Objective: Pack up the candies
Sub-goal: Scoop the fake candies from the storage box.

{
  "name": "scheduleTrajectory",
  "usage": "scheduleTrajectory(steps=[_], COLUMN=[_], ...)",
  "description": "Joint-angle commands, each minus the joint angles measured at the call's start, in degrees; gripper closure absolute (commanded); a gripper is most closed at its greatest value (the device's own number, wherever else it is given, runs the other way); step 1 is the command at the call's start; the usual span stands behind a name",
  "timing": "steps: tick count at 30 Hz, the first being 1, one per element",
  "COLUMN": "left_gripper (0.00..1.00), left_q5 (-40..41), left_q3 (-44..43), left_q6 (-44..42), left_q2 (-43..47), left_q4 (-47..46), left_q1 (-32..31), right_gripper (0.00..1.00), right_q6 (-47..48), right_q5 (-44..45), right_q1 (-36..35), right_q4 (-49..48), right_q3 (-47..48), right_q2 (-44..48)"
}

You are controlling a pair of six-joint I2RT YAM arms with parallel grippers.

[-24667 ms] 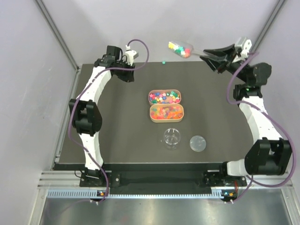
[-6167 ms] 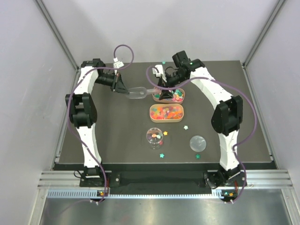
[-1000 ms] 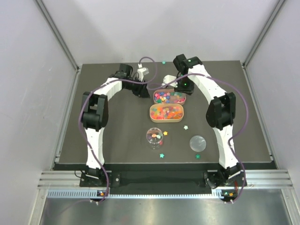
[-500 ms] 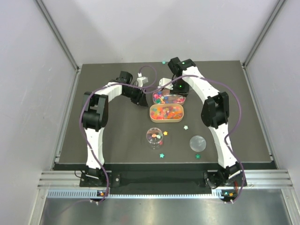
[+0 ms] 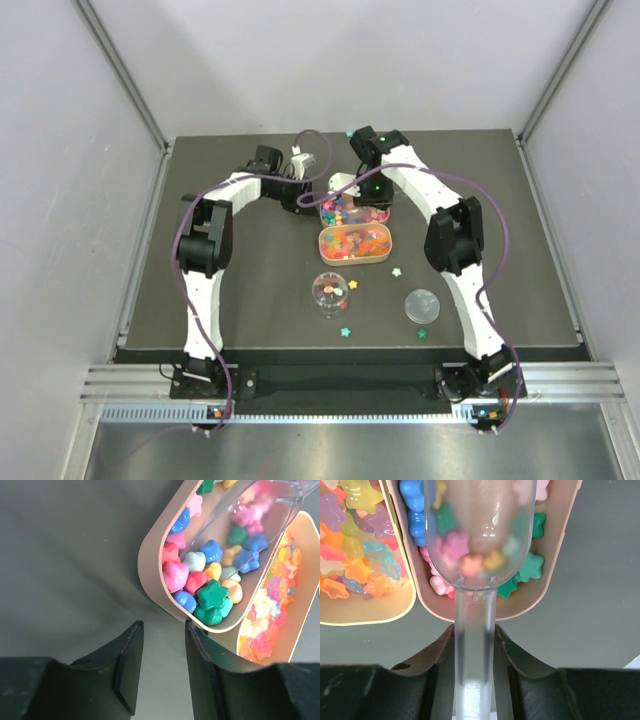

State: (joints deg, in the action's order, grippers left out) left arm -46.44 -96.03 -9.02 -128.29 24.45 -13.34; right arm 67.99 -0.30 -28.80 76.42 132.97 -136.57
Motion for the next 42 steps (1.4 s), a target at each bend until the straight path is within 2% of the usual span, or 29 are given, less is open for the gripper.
scheduleTrajectory(steps=[1, 17, 26, 34, 42], left_gripper=[0.57, 0.57, 0.57, 0.57, 0.58], left_q5=[-2.1, -0.9, 0.1, -0.1, 0.6], left_q3=[-3.3, -3.8, -5.9, -6.9, -11.5], left_q6=[1.0, -2.4, -5.7, -6.5, -8.7], left_q2=[-0.2, 1.7, 2.2, 2.8, 1.2], left_q4=[-1.7, 5.5, 11.6, 13.8, 15.4], left_q1=[-0.5, -0.5, 0.2, 3.1, 5.3], right_gripper=[1.00, 1.00, 1.00, 1.00, 1.00], right_q6=[3.3, 3.2, 6.3, 7.4, 7.9], right_q5=[-7.9, -19.8, -24.4, -26.0, -26.2], right_q1=[-0.6, 4.4, 7.3, 8.8, 10.6], right_q4=[7.4, 7.8, 7.9, 6.2, 5.6], right_q3=[-2.3, -3.1, -5.9, -9.9, -11.5], right_q2=[0.1, -3.0, -2.0, 1.1, 5.0])
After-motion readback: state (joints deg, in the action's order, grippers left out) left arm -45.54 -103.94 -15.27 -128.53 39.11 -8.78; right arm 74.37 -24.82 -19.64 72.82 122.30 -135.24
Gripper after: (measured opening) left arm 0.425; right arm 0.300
